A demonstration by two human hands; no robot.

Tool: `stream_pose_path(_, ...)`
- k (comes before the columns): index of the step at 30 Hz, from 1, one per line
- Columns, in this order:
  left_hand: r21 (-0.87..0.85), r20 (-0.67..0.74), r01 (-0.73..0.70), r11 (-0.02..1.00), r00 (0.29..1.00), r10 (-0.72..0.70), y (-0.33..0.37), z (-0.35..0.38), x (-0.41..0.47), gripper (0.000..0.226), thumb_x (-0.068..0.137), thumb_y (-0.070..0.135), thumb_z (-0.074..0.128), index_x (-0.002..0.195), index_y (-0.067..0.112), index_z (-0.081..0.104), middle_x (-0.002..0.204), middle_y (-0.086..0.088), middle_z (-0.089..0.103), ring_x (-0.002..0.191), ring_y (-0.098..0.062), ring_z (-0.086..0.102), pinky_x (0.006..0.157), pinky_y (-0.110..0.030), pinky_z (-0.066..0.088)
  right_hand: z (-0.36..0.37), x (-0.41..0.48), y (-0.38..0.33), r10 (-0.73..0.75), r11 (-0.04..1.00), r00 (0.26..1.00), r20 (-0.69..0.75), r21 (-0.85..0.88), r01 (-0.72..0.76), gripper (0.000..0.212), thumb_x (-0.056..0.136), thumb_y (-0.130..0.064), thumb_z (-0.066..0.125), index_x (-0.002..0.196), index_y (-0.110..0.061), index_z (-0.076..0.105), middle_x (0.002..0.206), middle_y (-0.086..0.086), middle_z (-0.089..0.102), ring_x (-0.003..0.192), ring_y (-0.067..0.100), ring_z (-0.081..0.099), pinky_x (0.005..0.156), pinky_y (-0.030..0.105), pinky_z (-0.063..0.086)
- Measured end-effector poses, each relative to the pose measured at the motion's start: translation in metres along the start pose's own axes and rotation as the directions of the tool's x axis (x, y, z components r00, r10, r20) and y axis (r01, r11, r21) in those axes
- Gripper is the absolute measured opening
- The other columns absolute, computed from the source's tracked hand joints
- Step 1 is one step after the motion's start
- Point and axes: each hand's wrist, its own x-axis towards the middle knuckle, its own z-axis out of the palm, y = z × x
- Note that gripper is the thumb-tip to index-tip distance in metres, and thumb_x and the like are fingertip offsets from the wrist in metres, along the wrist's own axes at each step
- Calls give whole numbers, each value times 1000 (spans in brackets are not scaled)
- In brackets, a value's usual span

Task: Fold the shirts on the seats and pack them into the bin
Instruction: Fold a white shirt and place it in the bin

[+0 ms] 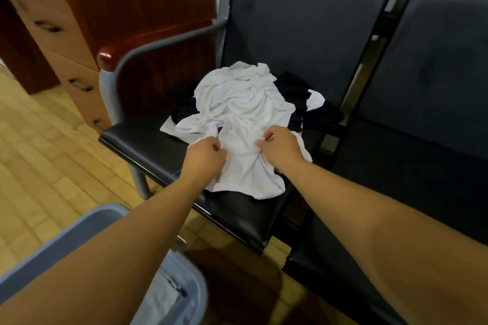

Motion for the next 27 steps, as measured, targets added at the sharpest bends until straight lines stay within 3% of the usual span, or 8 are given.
stream_pose_path(4, -297, -42, 31, 954, 998, -45, 20, -14, -2, 16, 98, 21, 47, 101, 7, 54, 83, -5, 50, 73, -19, 46, 64, -33, 37, -24, -8, -17, 34, 935, 998, -60, 353, -10, 14, 93, -17, 68, 85, -14, 56, 74, -3, 53, 66, 10, 51, 62, 23, 42)
stream_pose_path(7, -460, -59, 7, 888, 998, -38, 42, -32, -12, 15, 97, 21, 48, 101, 9, 56, 80, -5, 49, 77, -21, 48, 74, -37, 44, -54, -19, -40, 40, 781, 999, -14, 624, -23, 15, 96, -16, 62, 84, -17, 53, 88, 4, 62, 80, 19, 62, 71, 34, 54)
stream_pose_path(10, -532, -95, -58, 845, 995, 9, 66, -53, -25, 7, 96, 19, 52, 93, 15, 57, 74, -1, 48, 70, -17, 46, 71, -36, 43, -86, -30, -67, -21, 668, 1000, 8, 744, 8, 17, 100, -14, 55, 84, -16, 51, 96, 8, 66, 83, 26, 65, 71, 40, 58)
stream_pose_path(14, -538, -131, -213, 816, 977, 169, 96, -83, -49, 10, 88, 29, 59, 79, 26, 59, 74, 1, 55, 75, -19, 51, 72, -41, 45, -130, -50, -102, -108, 651, 993, -47, 751, 106, 20, 101, -16, 53, 82, -19, 51, 101, 15, 64, 85, 32, 66, 77, 49, 57)
stream_pose_path(17, -566, -112, -301, 768, 950, 290, 122, -101, -67, 8, 87, 32, 61, 84, 26, 64, 89, -5, 68, 87, -21, 61, 85, -49, 54, -165, -73, -125, -182, 666, 978, -101, 719, 198, 18, 101, -15, 53, 84, -18, 50, 98, 16, 59, 83, 32, 62, 73, 49, 54)
stream_pose_path(21, -610, -152, -412, 677, 899, 410, 168, -128, -93, 11, 91, 33, 60, 92, 23, 65, 99, -15, 68, 93, -20, 62, 96, -51, 53, -214, -104, -151, -239, 695, 952, -194, 650, 307, 18, 100, -11, 55, 84, -17, 49, 92, 13, 52, 80, 27, 52, 70, 45, 48)
stream_pose_path(24, -623, -180, -477, 620, 858, 481, 208, -149, -111, 8, 98, 27, 59, 94, 24, 65, 97, -4, 70, 96, -19, 66, 100, -51, 53, -250, -126, -165, -283, 741, 919, -273, 546, 390, 14, 98, -10, 59, 86, -13, 52, 86, 13, 53, 77, 24, 52, 68, 41, 50)
stream_pose_path(27, -600, -195, -549, 581, 806, 559, 249, -163, -132, 5, 99, 27, 59, 100, 25, 64, 104, 1, 72, 103, -19, 69, 99, -47, 55, -283, -147, -173, -313, 765, 911, -268, 498, 409, 7, 98, -8, 60, 94, -9, 54, 96, 20, 64, 81, 24, 61, 69, 37, 55)
